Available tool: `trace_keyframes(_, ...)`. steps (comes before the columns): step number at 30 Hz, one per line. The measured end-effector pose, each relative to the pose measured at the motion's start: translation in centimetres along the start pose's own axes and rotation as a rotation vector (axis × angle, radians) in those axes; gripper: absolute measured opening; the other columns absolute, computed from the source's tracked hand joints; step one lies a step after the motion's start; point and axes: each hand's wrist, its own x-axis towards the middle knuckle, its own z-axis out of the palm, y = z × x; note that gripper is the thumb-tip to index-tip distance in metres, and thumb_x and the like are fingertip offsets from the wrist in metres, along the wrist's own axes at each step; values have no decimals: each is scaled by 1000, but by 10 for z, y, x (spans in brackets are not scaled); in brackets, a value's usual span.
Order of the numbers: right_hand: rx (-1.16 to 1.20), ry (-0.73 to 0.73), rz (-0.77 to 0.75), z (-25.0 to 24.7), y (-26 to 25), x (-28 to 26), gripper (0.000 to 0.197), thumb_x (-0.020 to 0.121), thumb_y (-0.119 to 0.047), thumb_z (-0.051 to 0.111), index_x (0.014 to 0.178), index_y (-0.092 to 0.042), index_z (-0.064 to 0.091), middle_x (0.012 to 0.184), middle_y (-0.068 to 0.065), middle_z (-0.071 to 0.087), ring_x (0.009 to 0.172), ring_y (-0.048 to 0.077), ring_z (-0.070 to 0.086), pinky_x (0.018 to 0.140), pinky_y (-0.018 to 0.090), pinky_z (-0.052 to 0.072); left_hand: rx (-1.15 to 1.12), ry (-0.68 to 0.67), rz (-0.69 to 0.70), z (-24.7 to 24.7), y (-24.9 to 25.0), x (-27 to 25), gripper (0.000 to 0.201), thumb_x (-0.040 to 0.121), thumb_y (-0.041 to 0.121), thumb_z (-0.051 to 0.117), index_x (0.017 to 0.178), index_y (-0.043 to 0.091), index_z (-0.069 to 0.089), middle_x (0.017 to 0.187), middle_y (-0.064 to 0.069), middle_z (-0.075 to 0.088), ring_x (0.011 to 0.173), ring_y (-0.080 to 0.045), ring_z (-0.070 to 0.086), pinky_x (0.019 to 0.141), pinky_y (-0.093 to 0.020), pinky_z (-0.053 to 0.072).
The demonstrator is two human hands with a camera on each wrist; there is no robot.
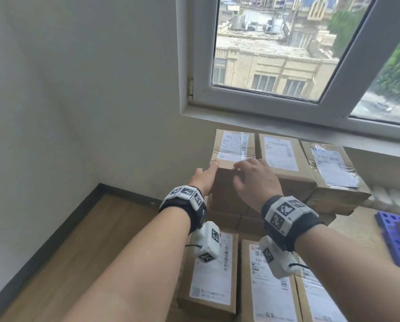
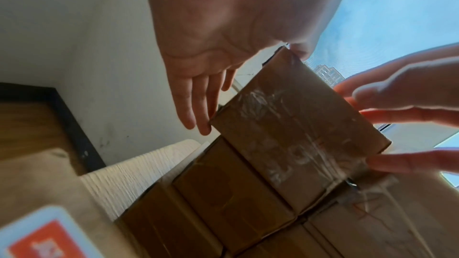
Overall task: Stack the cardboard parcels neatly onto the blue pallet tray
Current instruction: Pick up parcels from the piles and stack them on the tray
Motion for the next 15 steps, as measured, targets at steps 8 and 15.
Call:
trace_keyframes(8, 37, 5, 42, -2, -4, 1, 36, 93, -28, 50, 128, -21, 58, 128, -2, 59, 120, 17, 46, 101, 34, 42, -180, -20, 4, 1, -3, 11, 95, 48, 78, 49, 121, 18, 59, 112, -7, 69, 100, -26, 67, 94, -43, 52)
trace_keyframes(15, 108, 73, 93, -20, -11, -1, 35, 96, -29, 48, 130, -20, 54, 126, 0, 58, 116, 17, 50, 96, 32, 41, -344, 5, 50, -20, 1, -11, 88, 44, 64, 49, 115, 14, 56, 109, -12, 66, 99, -31, 66, 85, -51, 56)
